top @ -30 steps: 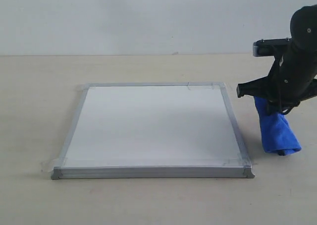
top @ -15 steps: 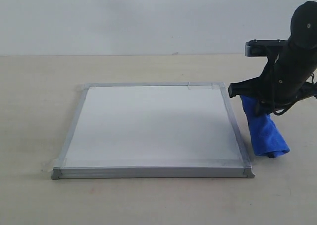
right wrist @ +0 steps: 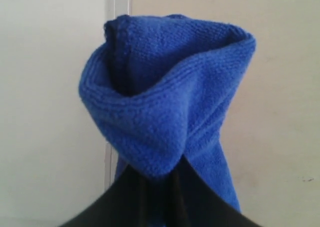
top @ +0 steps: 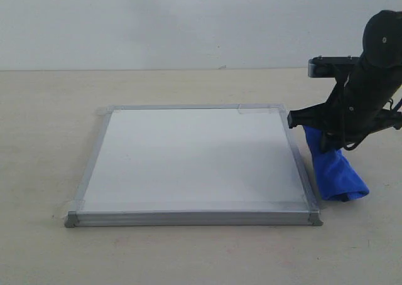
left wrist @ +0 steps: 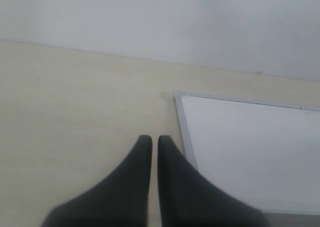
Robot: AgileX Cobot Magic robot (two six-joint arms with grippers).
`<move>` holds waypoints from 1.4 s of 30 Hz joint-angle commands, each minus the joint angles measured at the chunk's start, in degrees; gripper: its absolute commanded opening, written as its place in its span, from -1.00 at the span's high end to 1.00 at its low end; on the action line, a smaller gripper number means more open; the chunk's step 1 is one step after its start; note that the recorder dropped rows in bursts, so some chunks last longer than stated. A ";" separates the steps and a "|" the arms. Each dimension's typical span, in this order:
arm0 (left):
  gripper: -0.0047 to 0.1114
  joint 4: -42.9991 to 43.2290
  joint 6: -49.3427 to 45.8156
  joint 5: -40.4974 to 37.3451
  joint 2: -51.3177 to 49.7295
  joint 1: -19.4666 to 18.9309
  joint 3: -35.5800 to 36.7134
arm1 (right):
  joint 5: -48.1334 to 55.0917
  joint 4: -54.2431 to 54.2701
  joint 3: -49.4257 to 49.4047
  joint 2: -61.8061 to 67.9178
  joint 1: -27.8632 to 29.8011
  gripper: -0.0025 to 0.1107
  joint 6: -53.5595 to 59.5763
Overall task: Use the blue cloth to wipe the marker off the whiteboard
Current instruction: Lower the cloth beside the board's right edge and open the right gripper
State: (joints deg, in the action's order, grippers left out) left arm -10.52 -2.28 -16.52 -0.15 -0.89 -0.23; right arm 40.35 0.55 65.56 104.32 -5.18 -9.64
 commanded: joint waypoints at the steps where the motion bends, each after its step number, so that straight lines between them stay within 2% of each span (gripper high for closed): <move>1: 0.84 0.15 -0.36 -0.04 0.15 -0.17 0.23 | -1.14 0.14 -0.25 2.61 0.06 0.96 -0.33; 20: 0.84 0.15 -0.36 -0.04 0.15 -0.17 0.23 | -8.08 -0.95 -0.25 7.94 0.06 0.94 -1.98; 22: 0.84 0.15 -0.36 -0.04 0.15 -0.17 0.23 | -8.21 -1.47 -0.25 7.94 0.06 0.81 -1.98; 23: 0.84 0.15 -0.36 -0.04 0.15 -0.17 0.23 | -8.21 -1.47 -0.25 7.83 0.06 0.68 -1.98; 25: 0.84 0.15 -0.36 -0.04 0.15 -0.17 0.23 | -8.33 -1.97 -0.25 7.59 0.06 0.37 -1.98; 27: 0.84 0.15 -0.36 -0.04 0.15 -0.17 0.23 | -9.26 -2.44 -0.25 7.25 0.06 -0.04 -1.98; 28: 0.84 0.15 -0.36 -0.04 0.15 -0.17 0.23 | -9.36 -2.56 -0.25 7.09 0.06 -0.16 -1.98; 29: 0.84 0.15 -0.36 -0.04 0.15 -0.17 0.23 | -9.25 -2.66 -0.14 6.75 0.06 -0.16 -1.98; 35: 0.84 0.15 -0.36 -0.04 0.15 -0.17 0.23 | -7.82 -3.23 2.18 3.57 0.06 0.22 -1.98; 42: 0.84 0.15 -0.36 -0.04 0.15 -0.17 0.23 | -7.22 -3.06 2.53 -1.10 0.06 0.22 -1.61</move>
State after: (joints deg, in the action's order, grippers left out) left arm -10.52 -2.28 -16.52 -0.15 -0.89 -0.23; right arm 32.46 -1.99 67.86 105.44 -5.28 -11.62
